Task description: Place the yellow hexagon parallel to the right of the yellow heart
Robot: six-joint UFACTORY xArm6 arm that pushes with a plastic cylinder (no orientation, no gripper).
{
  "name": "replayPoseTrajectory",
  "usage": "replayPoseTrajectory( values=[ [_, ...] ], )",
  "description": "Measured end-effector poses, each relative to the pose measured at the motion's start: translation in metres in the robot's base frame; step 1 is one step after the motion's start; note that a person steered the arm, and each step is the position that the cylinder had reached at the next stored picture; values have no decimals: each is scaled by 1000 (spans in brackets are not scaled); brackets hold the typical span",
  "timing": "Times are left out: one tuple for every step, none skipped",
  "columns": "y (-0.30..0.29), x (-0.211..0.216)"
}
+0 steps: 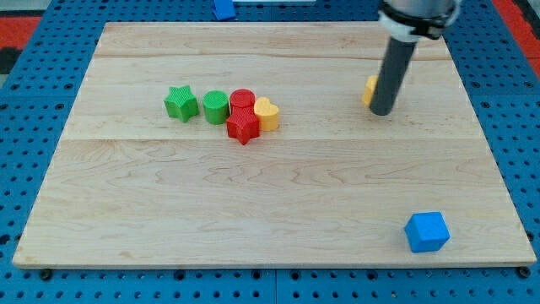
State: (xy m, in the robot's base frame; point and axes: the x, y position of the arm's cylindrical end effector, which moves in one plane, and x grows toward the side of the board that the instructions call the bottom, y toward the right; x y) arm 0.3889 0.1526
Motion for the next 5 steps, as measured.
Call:
replayPoseTrajectory(
  values=[
    [90,-25],
    [77,-58],
    [-24,-53],
    [-43,-15],
    [-12,-3]
  ],
)
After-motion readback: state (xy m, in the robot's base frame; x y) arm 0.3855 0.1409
